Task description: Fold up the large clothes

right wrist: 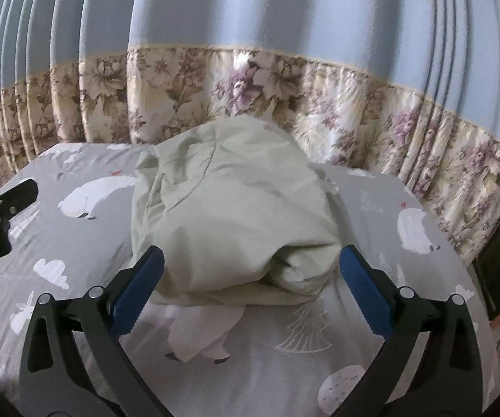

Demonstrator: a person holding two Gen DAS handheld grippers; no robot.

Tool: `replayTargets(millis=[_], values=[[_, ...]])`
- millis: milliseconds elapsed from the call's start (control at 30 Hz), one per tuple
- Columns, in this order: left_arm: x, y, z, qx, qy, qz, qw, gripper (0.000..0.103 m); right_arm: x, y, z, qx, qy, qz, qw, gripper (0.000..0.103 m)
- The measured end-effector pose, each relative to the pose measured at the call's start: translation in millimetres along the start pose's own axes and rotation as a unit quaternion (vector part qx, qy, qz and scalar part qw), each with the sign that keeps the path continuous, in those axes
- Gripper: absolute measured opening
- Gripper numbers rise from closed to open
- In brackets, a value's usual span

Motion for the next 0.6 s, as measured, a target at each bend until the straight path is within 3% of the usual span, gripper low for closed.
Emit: replayTargets(millis=[600], values=[[-7.2, 1.3, -11.6, -0.011, 0.007, 0.0, 0.9999, 0.101, 0.5, 1.8, 0.7, -0.006, -0.018, 0.009, 1.0, 0.1]])
Point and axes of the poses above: each gripper's, at about its wrist camera, not at the fingertips, and x roughly the way its jaws point, z to its right, y to its top, the point moved 5 cm from there along x, roughly the way its jaws point, and after that the axes turned 8 degrees about x, right-handed, at the moved point
